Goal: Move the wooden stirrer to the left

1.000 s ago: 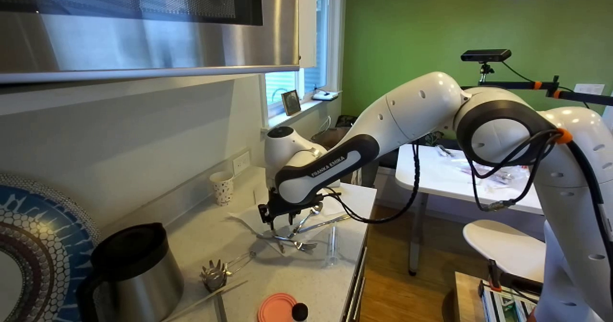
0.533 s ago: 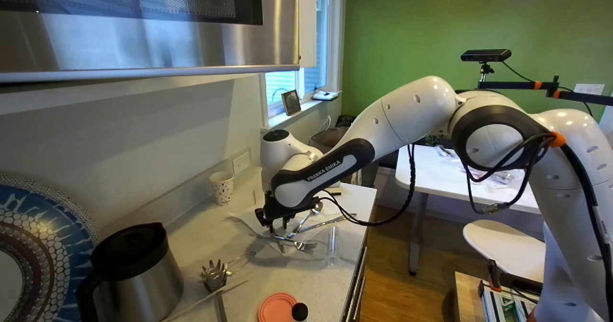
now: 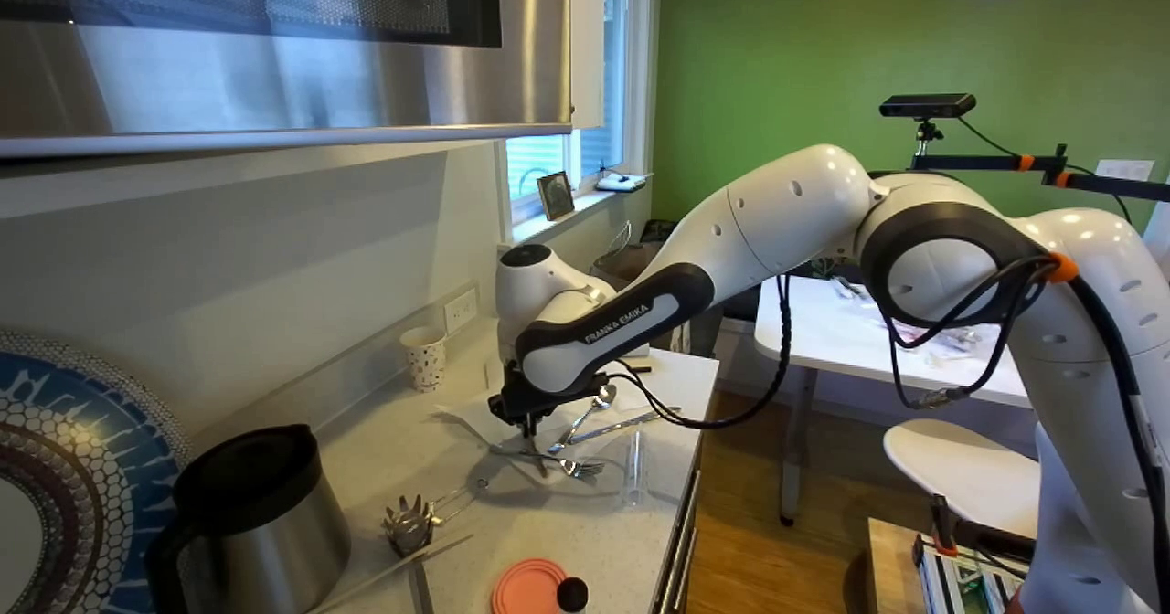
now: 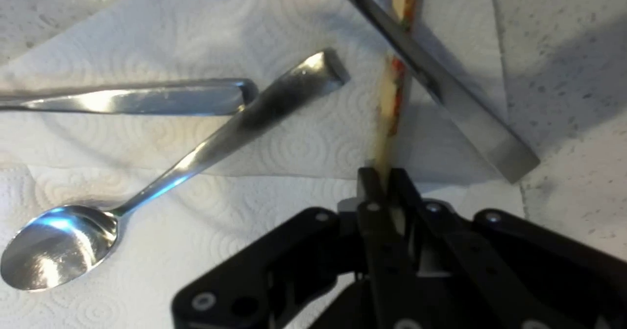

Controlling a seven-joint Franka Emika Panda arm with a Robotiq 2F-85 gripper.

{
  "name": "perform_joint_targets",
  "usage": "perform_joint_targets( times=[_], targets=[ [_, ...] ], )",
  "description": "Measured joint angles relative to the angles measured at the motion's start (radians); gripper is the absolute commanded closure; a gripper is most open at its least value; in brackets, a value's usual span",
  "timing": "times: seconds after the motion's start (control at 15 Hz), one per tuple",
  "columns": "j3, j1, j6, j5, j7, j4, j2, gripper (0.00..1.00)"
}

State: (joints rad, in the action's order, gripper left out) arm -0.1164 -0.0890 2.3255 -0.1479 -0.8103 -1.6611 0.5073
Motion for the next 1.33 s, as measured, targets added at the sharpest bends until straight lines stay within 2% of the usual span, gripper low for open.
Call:
perform_joint_targets(
  times=[0.33, 0.8, 1.07, 1.33],
  targets=[
    [-0.055, -0.017, 0.008, -0.045, -0.079, 0.007, -0.005, 0.98],
    [-0.127, -0.054, 0.063, -0.216, -0.242, 0.007, -0.015, 0.98],
    [-0.135, -0.064, 0.064, -0.286, -0.303, 0.007, -0.015, 0.98],
    [-0.121, -0.063, 0.065, -0.289, -0.303, 0.003, -0.026, 0.98]
  ],
)
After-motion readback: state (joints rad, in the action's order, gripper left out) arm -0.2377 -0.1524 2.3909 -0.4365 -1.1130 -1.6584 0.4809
